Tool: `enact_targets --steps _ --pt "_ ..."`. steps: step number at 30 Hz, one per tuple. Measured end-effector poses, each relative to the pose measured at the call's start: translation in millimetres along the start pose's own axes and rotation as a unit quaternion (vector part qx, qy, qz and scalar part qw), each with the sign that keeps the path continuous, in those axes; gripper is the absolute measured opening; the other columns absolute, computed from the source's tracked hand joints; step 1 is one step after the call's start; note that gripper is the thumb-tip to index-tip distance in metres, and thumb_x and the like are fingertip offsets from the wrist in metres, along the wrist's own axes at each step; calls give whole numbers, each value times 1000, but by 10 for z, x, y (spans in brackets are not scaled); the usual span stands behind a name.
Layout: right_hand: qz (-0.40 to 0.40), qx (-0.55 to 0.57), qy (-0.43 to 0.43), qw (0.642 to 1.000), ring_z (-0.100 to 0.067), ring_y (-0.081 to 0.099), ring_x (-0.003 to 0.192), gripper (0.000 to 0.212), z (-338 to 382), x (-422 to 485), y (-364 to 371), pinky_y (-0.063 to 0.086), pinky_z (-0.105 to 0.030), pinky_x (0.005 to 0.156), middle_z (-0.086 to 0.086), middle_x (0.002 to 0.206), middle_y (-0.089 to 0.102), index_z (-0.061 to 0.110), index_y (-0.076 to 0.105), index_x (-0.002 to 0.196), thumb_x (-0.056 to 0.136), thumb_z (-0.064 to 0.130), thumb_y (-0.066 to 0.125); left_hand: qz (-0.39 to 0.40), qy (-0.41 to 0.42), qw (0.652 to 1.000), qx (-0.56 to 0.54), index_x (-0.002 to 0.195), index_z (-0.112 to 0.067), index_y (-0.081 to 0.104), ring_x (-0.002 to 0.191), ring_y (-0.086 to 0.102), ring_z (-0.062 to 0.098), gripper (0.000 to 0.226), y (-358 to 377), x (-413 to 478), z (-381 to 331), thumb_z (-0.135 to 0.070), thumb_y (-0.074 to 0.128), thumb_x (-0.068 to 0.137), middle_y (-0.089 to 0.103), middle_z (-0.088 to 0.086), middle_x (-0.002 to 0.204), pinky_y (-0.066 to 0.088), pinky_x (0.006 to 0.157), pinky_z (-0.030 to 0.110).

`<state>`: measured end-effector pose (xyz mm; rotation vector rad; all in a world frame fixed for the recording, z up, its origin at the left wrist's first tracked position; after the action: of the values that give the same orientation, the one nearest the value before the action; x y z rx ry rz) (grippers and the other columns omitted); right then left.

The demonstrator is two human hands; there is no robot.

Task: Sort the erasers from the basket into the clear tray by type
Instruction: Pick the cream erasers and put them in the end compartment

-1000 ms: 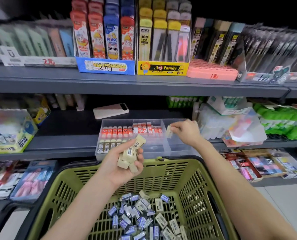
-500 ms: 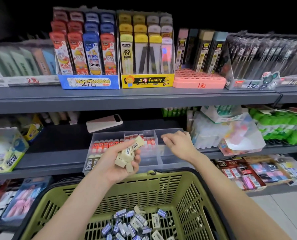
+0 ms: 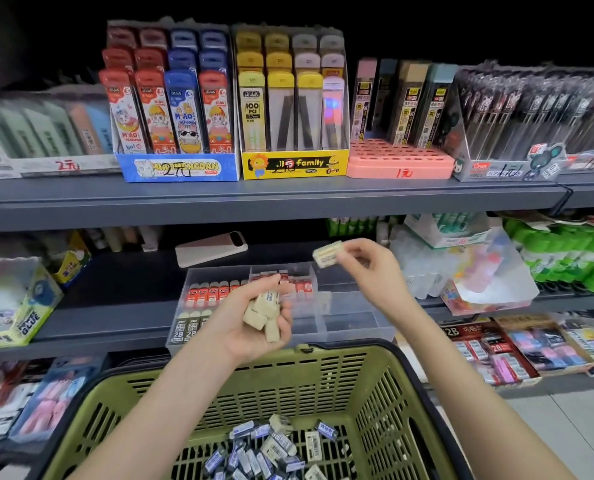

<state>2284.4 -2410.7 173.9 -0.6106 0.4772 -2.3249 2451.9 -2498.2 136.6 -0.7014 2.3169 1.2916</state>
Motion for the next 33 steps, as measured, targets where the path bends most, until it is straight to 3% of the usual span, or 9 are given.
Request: enact_targets --steps 3,5,8,14,19,25,29,31,33 --pt "22 -249 35 968 -19 64 96 25 -280 202 -2 46 -34 88 0 99 72 17 68 108 90 32 59 -45 6 999 -24 75 -2 67 50 53 17 27 -47 -8 0 -27 72 69 57 8 66 48 43 23" --pt "75 -317 36 945 -22 61 103 26 -395 258 135 40 -32 90 1 101 72 23 68 110 90 35 58 -58 7 998 -34 76 0 65 51 53 18 32 -59 -15 11 -32 71 74 58 9 66 49 44 23" --pt "105 -298 33 948 -21 57 109 25 -460 304 251 34 -35 98 4 105 70 28 67 110 90 37 56 -72 6 996 -52 78 1 64 52 53 19 37 -79 -15 21 -35 64 85 58 10 69 50 44 25" --pt "75 -314 9 946 -21 53 114 24 -509 393 278 30 -41 105 7 112 69 32 68 110 90 39 56 -80 8 995 -60 86 3 65 57 52 19 32 -113 -3 18 -28 61 88 57 11 74 50 43 26" --pt "167 -271 34 947 -13 57 109 20 -634 351 437 25 -39 106 11 112 68 32 71 102 92 33 53 -82 9 995 -56 81 5 68 54 53 20 33 -130 -8 11 -27 63 85 57 11 72 50 41 26" --pt "203 -255 61 944 -17 51 118 31 -728 327 454 20 -42 108 9 122 63 28 68 107 98 30 38 -75 3 995 -65 95 -5 58 58 53 20 30 -105 6 15 -24 68 75 58 10 78 51 43 26" --pt "141 -305 19 942 -24 55 111 34 -516 247 379 26 -41 102 0 113 67 21 64 111 100 34 35 -74 7 995 -62 94 -6 58 58 55 20 35 -93 31 27 -26 73 69 59 9 80 51 44 27" --pt "84 -227 -45 969 -15 58 100 30 -240 122 335 34 -39 97 6 102 70 24 68 104 96 40 44 -78 13 995 -64 93 -6 58 60 56 20 36 -98 47 30 -27 75 69 59 9 80 52 45 28" --pt "80 -96 -100 987 -3 54 97 29 81 -96 336 36 -35 96 18 97 68 29 71 100 85 50 56 -80 23 994 -64 91 -6 58 61 57 20 37 -106 65 28 -28 77 67 60 9 78 52 45 28"
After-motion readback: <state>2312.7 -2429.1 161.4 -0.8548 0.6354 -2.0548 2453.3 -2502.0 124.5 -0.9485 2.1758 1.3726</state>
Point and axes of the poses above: each hand's wrist, its own x-axis towards the middle knuckle, its own y-axis out of the palm, z = x × y, the point moved 5 cm from there along x, towards the middle knuckle
